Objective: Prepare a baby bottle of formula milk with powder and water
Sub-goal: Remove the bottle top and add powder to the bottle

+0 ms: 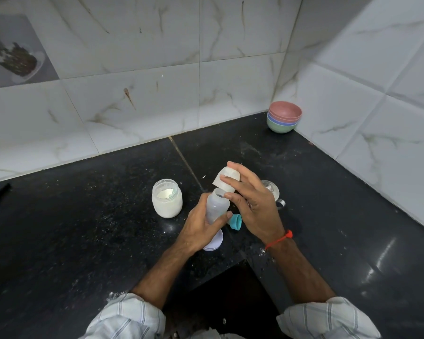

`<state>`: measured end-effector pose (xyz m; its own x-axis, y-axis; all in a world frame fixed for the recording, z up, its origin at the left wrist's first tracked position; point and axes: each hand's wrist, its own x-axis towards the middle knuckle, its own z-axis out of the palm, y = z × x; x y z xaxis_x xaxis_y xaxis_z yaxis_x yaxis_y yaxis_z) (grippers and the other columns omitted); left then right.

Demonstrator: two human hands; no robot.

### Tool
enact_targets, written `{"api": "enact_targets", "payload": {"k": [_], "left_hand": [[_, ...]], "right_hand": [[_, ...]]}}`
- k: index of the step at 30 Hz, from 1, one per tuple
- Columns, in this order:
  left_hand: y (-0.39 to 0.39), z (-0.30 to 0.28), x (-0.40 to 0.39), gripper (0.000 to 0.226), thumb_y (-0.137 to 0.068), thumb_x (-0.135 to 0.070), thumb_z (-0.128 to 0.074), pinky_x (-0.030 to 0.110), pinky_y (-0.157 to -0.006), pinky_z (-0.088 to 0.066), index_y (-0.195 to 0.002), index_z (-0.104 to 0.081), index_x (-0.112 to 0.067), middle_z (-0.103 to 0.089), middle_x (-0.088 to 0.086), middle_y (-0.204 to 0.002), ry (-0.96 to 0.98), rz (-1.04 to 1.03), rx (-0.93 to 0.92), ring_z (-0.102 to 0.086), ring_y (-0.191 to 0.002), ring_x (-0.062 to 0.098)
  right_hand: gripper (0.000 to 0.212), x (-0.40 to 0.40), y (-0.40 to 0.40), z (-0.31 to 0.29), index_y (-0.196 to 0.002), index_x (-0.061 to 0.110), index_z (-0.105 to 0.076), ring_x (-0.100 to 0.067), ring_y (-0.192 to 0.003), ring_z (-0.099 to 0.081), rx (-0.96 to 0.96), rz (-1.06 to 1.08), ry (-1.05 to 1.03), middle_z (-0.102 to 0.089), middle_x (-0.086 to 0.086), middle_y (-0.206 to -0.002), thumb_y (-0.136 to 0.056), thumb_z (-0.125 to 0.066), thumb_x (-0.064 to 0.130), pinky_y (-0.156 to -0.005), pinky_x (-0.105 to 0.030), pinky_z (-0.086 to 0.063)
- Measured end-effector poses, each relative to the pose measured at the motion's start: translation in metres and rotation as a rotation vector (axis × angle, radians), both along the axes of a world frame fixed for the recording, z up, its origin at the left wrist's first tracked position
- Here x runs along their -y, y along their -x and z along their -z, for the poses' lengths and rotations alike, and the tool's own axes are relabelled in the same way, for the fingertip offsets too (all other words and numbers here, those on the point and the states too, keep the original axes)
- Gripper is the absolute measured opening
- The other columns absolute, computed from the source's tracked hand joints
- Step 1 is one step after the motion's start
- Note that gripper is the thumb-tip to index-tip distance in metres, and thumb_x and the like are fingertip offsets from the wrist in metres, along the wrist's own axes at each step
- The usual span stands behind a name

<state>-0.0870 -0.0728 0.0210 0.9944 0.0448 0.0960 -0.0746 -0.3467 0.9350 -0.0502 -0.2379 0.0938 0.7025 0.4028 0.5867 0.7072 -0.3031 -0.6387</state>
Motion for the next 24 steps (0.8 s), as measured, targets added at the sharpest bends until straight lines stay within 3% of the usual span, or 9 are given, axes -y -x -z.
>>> {"api": "enact_targets", "payload": {"k": [3,11,17,24], "left_hand": [[-0.0005,-0.0005,0.0014,0.06,-0.083,-0.065,-0.068,0.041,-0.092,-0.06,-0.131,-0.046,-0.037,-0.067,-0.012,-0.119,0.004,0.005,-0.007,-0.067,-0.107,0.007],[-0.0022,-0.0053,0.0023,0.061,-0.083,-0.065,-0.067,0.04,-0.091,-0.06,-0.132,-0.046,-0.036,-0.066,-0.01,-0.121,0.006,0.01,0.003,-0.067,-0.109,0.009],[-0.0038,-0.0037,0.0014,0.051,-0.089,-0.053,-0.072,0.038,-0.092,-0.06,-0.13,-0.045,-0.039,-0.065,-0.01,-0.124,-0.001,0.016,0.001,-0.067,-0.111,0.01],[-0.0056,-0.0055,0.0029,0.051,-0.09,-0.051,-0.072,0.033,-0.089,-0.06,-0.131,-0.045,-0.037,-0.066,-0.011,-0.121,-0.015,0.011,0.014,-0.068,-0.108,0.007]], "right_hand": [[0.036,0.0003,-0.0006,-0.0017,-0.131,0.008,-0.069,-0.016,-0.144,-0.049,-0.012,-0.029,0.012,-0.049,-0.005,-0.155,-0.097,-0.066,-0.002,-0.115,-0.035,-0.046],[0.035,0.0021,-0.0012,-0.0035,-0.127,0.003,-0.071,-0.016,-0.144,-0.048,0.017,-0.028,0.023,-0.051,-0.011,-0.154,-0.095,-0.066,-0.009,-0.115,-0.029,-0.044],[0.036,0.0028,-0.0003,-0.0035,-0.125,0.003,-0.072,-0.014,-0.144,-0.048,0.028,0.0,-0.009,-0.053,-0.01,-0.152,-0.093,-0.067,-0.012,-0.114,-0.026,-0.043],[0.035,0.0013,-0.0015,-0.0016,-0.126,0.003,-0.072,-0.017,-0.145,-0.048,-0.006,-0.016,-0.018,-0.052,-0.008,-0.153,-0.094,-0.067,-0.01,-0.115,-0.034,-0.045]]}}
